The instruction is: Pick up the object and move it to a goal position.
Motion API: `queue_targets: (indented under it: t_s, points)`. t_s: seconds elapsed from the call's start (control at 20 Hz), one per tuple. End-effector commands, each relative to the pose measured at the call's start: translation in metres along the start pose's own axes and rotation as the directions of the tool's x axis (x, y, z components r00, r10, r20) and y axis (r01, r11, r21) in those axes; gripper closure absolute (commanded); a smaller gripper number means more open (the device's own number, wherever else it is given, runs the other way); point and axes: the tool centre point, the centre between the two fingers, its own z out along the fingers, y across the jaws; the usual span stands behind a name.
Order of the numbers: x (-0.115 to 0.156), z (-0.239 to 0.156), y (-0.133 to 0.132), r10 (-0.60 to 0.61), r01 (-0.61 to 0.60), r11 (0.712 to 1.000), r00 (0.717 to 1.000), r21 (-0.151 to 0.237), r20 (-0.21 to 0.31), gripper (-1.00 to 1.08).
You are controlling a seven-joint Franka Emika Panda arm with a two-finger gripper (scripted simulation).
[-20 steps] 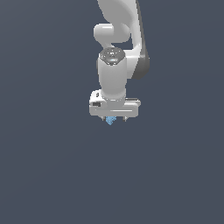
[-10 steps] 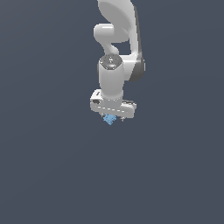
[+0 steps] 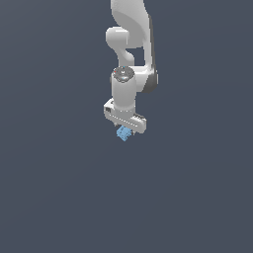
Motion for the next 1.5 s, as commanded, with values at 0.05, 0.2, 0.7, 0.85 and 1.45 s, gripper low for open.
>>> queue_targets:
  t_s: [0.05, 0.2, 0.7, 0.85, 1.45]
  points:
    - [-0.011, 0.009, 0.010, 0.071, -0.071, 0.997, 0.998, -0.005, 0.000, -0.92]
    - [-0.018, 0.014, 0.016, 0.113, -0.113, 0.994, 0.994, -0.008, 0.000, -0.92]
    - [-0.025, 0.019, 0.022, 0.156, -0.156, 0.988, 0.988, -0.011, 0.000, -0.92]
    - [-0.025, 0.024, 0.022, 0.156, -0.156, 0.988, 0.988, -0.011, 0.000, -0.92]
    - [-0.026, 0.067, 0.023, 0.161, -0.161, 0.987, 0.987, -0.011, 0.000, -0.92]
